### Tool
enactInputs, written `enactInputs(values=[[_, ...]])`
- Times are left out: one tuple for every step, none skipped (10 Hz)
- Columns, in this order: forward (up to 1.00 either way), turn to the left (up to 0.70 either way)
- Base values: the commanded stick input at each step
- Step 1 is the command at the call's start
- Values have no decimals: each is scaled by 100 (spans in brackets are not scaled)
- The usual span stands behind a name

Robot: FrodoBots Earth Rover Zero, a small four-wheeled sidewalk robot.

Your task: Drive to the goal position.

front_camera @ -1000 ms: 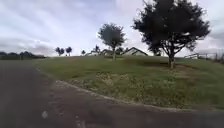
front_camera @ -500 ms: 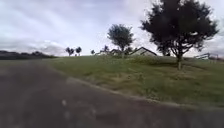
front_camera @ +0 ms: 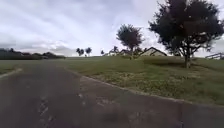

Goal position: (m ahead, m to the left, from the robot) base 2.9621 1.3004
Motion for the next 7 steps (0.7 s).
enactInputs(values=[[-70, -34], [-70, -34], [-49, -33], [-23, -26], [-5, -5], [8, 9], [19, 22]])
